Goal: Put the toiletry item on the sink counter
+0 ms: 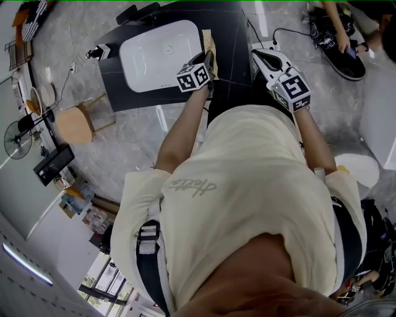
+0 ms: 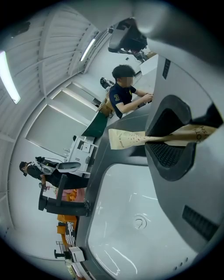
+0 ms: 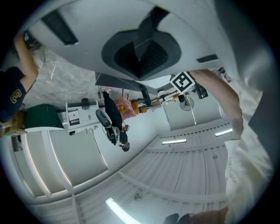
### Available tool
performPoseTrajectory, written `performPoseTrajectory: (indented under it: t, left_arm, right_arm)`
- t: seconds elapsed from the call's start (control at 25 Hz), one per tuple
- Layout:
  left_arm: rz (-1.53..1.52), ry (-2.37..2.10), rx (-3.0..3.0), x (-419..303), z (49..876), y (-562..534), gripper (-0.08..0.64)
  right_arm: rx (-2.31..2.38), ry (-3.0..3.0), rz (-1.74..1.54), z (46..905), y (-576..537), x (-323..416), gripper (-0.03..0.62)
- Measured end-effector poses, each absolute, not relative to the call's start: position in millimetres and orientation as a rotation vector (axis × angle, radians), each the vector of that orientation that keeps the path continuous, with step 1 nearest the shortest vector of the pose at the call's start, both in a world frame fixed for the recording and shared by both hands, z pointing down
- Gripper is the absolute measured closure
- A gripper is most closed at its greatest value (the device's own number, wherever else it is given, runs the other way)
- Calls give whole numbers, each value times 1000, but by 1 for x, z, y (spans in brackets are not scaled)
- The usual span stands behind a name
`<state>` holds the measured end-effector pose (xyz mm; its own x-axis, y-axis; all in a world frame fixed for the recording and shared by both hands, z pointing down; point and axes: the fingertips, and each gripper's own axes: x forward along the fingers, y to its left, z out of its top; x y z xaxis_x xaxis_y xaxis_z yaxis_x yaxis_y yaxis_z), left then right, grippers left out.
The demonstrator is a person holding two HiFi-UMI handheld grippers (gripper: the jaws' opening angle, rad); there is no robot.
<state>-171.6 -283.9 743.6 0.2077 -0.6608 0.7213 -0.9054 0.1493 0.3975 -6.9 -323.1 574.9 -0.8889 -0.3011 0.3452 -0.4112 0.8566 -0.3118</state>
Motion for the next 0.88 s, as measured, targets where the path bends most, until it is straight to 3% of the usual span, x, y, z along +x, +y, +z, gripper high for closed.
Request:
performPoseTrajectory:
  t: [0.4,0.88]
  left_arm:
    - [382,-1541,1524,-178,750,-288,477]
    - [278,-1621,1518,-198,718,-281,476]
  right_arm:
    - [500,-2723,590,584,-326,-9,598]
    - [430,-2721,574,588,-319,-30,598]
